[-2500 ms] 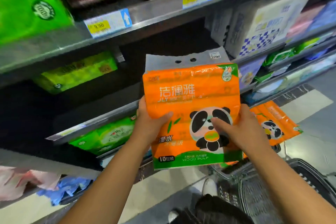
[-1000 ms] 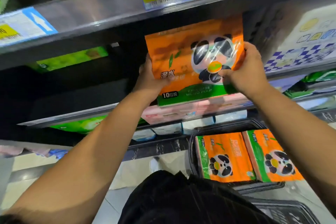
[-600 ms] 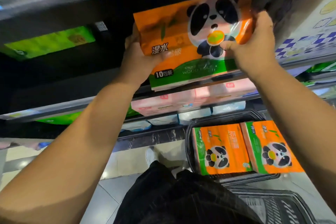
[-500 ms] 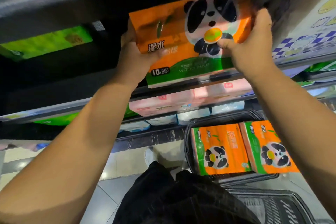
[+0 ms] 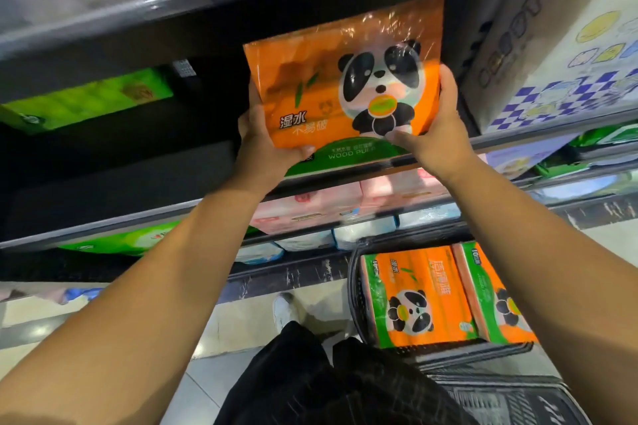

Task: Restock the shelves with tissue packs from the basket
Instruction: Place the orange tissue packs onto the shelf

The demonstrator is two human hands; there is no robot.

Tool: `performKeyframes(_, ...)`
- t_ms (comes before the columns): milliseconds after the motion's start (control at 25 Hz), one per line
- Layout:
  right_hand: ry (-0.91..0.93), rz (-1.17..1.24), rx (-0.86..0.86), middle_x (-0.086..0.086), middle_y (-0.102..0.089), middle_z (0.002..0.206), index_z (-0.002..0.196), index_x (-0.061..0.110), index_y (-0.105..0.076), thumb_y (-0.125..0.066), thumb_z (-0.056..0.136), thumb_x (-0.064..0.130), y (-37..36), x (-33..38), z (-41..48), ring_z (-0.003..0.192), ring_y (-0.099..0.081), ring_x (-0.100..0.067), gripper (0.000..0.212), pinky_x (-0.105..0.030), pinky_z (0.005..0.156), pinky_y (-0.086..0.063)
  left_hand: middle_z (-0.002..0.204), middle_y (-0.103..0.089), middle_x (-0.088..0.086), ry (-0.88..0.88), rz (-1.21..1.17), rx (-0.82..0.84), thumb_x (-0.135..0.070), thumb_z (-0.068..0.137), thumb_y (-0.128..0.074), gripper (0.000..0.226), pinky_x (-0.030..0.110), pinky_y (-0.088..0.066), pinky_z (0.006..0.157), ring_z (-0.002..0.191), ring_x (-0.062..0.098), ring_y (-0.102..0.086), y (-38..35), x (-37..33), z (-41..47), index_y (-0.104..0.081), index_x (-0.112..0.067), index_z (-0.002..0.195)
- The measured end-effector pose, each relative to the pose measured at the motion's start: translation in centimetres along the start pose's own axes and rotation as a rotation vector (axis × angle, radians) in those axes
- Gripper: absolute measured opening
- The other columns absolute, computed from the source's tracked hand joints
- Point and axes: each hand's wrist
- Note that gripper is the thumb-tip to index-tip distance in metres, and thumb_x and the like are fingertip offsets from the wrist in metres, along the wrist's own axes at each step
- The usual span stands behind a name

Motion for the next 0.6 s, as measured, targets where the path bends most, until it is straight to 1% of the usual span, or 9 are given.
performKeyframes(40, 0.010, 0.011, 0.008, 0.007, -0.050, 0.125, 0.140, 0.030, -0.019, -0.082, 0.075, 0.012, -0.2, -0.4, -0.2, 0.112, -0.052, -0.006, 0.092, -0.012, 0.091, -0.046, 0.148, -0.028, 0.005, -0.006, -0.005, 0.015, -0.021, 0.074, -0.082, 0.110, 0.040, -0.039, 0.104, 0.128, 0.018, -0.039, 0.0, 0.4, -0.1, -0.005, -0.034, 0.150)
performKeyframes(80, 0.011, 0.012, -0.004, 0.006, -0.050, 0.127, 0.142, 0.028, -0.019, -0.081, 0.077, 0.013, -0.5, -0.9, -0.3, 0.115, -0.052, -0.009, 0.091, -0.015, 0.094, -0.046, 0.147, -0.028, 0.005, -0.016, -0.009, 0.022, -0.020, 0.073, -0.083, 0.113, 0.040, -0.040, 0.102, 0.129, 0.020, -0.040, -0.1, 0.5, -0.1, -0.002, -0.035, 0.150)
performKeyframes(160, 0.016, 0.010, -0.037, 0.001, -0.049, 0.133, 0.145, 0.025, -0.018, -0.081, 0.078, 0.020, -0.9, -1.3, -0.2, 0.123, -0.050, -0.017, 0.092, -0.034, 0.103, -0.045, 0.146, -0.029, 0.005, -0.035, 0.001, -0.006, -0.018, 0.074, -0.082, 0.108, 0.038, -0.041, 0.101, 0.127, 0.018, -0.040, -0.4, 0.5, 0.0, -0.006, -0.032, 0.150)
performKeyframes(240, 0.016, -0.002, -0.058, -0.001, -0.052, 0.132, 0.145, 0.022, -0.021, -0.081, 0.078, 0.025, -1.2, -1.7, 0.6, 0.122, -0.051, -0.020, 0.091, -0.045, 0.102, -0.046, 0.145, -0.030, 0.004, -0.048, 0.013, -0.052, -0.017, 0.074, -0.082, 0.103, 0.037, -0.042, 0.102, 0.124, 0.015, -0.040, -0.7, 0.5, 0.7, -0.012, -0.026, 0.149)
performKeyframes(320, 0.020, -0.020, -0.058, 0.000, -0.056, 0.122, 0.137, 0.021, -0.028, -0.081, 0.077, 0.027, -1.1, -2.2, 1.8, 0.113, -0.056, -0.020, 0.081, -0.045, 0.096, -0.049, 0.145, -0.030, 0.003, -0.082, 0.008, -0.094, -0.014, 0.074, -0.082, 0.106, 0.032, -0.039, 0.101, 0.124, 0.012, -0.038, -1.0, 0.5, 1.8, -0.011, -0.026, 0.151)
performKeyframes(400, 0.000, -0.075, -0.075, 0.002, -0.057, 0.109, 0.125, 0.021, -0.031, -0.081, 0.076, 0.030, -0.9, -2.3, 3.1, 0.103, -0.058, -0.021, 0.071, -0.041, 0.087, -0.051, 0.145, -0.031, 0.002, -0.121, 0.011, -0.133, -0.013, 0.070, -0.084, 0.112, 0.036, -0.040, 0.104, 0.126, 0.014, -0.040, -1.7, 0.6, 3.3, -0.009, -0.026, 0.152)
performKeyframes(480, -0.018, -0.154, -0.106, 0.002, -0.056, 0.105, 0.115, 0.020, -0.031, -0.081, 0.076, 0.032, -1.0, -2.5, 4.4, 0.098, -0.057, -0.022, 0.065, -0.035, 0.079, -0.046, 0.144, -0.033, 0.004, -0.144, 0.014, -0.180, -0.015, 0.069, -0.085, 0.114, 0.038, -0.040, 0.105, 0.128, 0.019, -0.043, -2.3, 0.8, 4.3, -0.009, -0.023, 0.153)
performKeyframes(560, -0.006, -0.179, -0.116, 0.003, -0.057, 0.104, 0.116, 0.016, -0.036, -0.080, 0.077, 0.033, -1.1, -2.8, 5.6, 0.095, -0.055, -0.019, 0.061, -0.032, 0.077, -0.042, 0.142, -0.036, 0.003, -0.148, 0.044, -0.218, -0.019, 0.070, -0.085, 0.104, 0.029, -0.040, 0.102, 0.126, 0.018, -0.045, -2.7, 1.0, 5.2, -0.019, -0.023, 0.150)
performKeyframes(600, -0.009, -0.156, -0.119, 0.004, -0.060, 0.103, 0.117, 0.013, -0.042, -0.079, 0.077, 0.034, -1.2, -2.7, 6.1, 0.092, -0.056, -0.017, 0.059, -0.032, 0.077, -0.044, 0.141, -0.038, 0.002, -0.156, 0.043, -0.231, -0.021, 0.070, -0.085, 0.098, 0.023, -0.040, 0.099, 0.124, 0.016, -0.046, -2.8, 1.1, 5.8, -0.024, -0.023, 0.147)
Point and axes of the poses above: each hand's wrist, its own z-axis towards the middle knuckle, its own y-axis out of the back of the hand, x = y × z
